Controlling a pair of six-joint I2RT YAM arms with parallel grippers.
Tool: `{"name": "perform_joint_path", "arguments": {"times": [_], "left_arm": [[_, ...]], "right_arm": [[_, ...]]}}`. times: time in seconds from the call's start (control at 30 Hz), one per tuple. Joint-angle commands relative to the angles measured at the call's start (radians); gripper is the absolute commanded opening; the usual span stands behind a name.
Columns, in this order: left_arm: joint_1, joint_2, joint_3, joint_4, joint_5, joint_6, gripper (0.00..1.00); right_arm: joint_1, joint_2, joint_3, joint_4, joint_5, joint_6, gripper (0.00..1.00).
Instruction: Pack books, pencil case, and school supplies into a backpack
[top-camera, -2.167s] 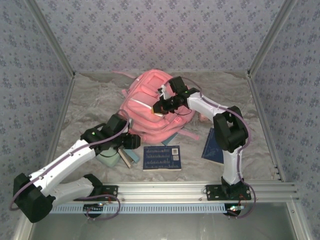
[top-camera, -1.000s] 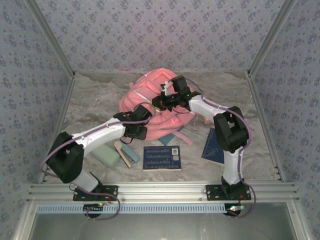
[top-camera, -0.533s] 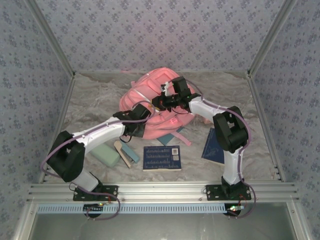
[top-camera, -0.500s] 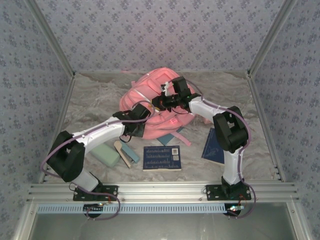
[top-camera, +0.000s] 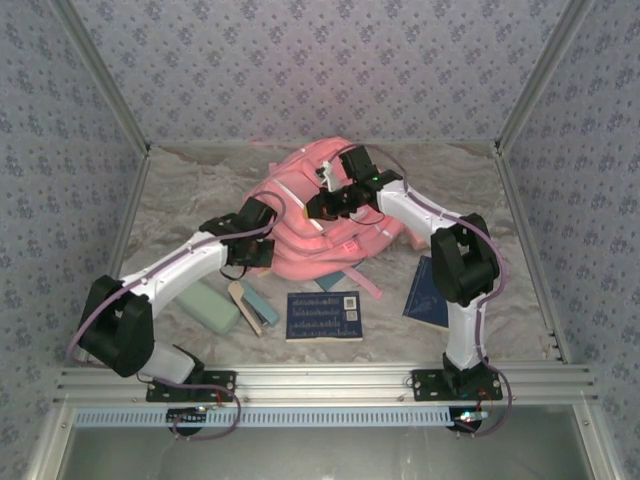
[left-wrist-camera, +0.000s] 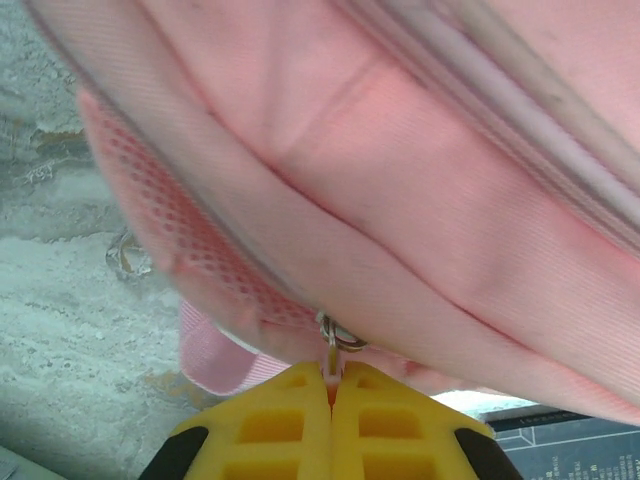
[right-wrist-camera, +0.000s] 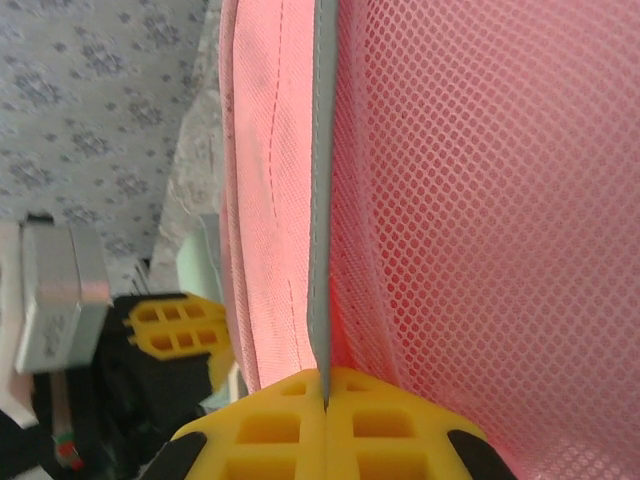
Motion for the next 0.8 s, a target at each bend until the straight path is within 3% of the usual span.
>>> {"name": "perform_joint_path", "arguments": {"times": [0.0, 0.2, 0.23, 0.3, 0.33, 0.43, 0.5, 0.77], "left_arm": [[0.055, -0.013, 0.004, -0.033, 0.054, 0.003, 0.0], [0.114, 0.004, 0.028, -0.024, 0.131, 0.002, 0.0], [0.114, 0.005, 0.037, -0.026, 0.14, 0.004, 0.0], [0.114, -0.002, 0.041, -0.024, 0.158, 0.001, 0.0], [0.115, -0.006, 0.04, -0.02, 0.172, -0.002, 0.0], [0.114, -0.035, 0.034, -0.018, 0.225, -0.016, 0.0], [0.108, -0.058, 0.033, -0.018, 0.265, -0.023, 0.0], [0.017, -0.104, 0.072, 0.018, 0.35, -0.065, 0.0]], "right_arm": [[0.009, -0.036, 0.029, -0.142, 0.008, -0.117, 0.0], [0.017, -0.04, 0.035, -0.176, 0.073, -0.147, 0.0], [0.019, -0.042, 0.047, -0.204, 0.125, -0.153, 0.07], [0.029, -0.064, 0.059, -0.254, 0.23, -0.187, 0.38], [0.034, -0.091, 0.049, -0.252, 0.297, -0.179, 0.42], [0.036, -0.203, -0.036, -0.248, 0.508, -0.098, 0.46], [0.029, -0.307, -0.163, -0.18, 0.57, -0.005, 0.49], [0.05, -0.604, -0.558, 0.039, 0.504, 0.292, 0.5]]}}
